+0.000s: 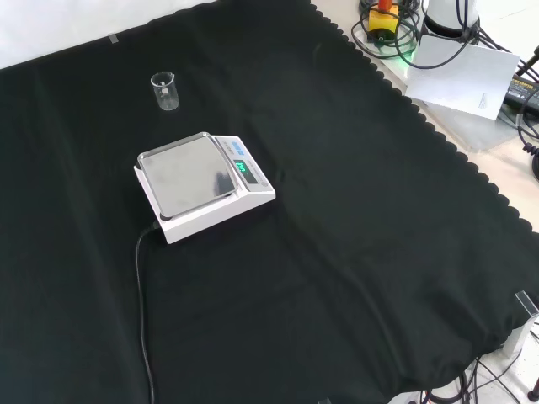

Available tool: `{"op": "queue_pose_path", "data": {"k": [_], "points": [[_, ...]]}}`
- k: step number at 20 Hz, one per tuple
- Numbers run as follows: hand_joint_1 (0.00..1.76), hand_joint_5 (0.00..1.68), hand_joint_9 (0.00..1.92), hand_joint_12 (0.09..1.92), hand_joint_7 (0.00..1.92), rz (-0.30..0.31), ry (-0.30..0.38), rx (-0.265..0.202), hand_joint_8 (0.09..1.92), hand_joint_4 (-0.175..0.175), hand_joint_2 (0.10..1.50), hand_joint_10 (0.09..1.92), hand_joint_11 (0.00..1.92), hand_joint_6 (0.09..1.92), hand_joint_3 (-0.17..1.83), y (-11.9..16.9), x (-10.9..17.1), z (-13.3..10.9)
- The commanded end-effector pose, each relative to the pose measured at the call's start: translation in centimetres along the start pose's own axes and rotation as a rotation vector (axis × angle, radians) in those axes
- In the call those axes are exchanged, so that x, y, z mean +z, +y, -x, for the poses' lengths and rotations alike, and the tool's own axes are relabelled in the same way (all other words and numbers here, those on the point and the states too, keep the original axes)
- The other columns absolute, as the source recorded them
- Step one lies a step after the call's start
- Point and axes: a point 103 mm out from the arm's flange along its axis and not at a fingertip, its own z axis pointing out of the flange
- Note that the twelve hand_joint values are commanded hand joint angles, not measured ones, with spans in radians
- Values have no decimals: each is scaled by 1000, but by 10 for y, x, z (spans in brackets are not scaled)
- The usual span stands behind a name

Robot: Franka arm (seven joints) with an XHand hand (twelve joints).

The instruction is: Pick up the beaker.

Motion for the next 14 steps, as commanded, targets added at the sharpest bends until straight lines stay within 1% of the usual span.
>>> {"op": "queue_pose_path", "data": {"k": [1, 3, 5, 8, 14], "points": [[572, 569, 348, 1216, 431, 37, 23, 17, 560, 17, 832, 722, 0, 383, 434, 37, 25, 34], [574, 571, 348, 1214, 433, 39, 16, 29, 560, 15, 833, 722, 0, 383, 433, 41, 36, 39], [575, 573, 348, 1213, 434, 21, 22, 39, 560, 14, 833, 722, 0, 383, 432, 48, 47, 45], [576, 576, 349, 1211, 434, 10, 30, 54, 560, 13, 834, 723, 0, 384, 431, 58, 58, 56], [579, 582, 349, 1208, 436, -32, 33, 74, 559, 11, 836, 723, 0, 386, 428, 83, 79, 72]]}}
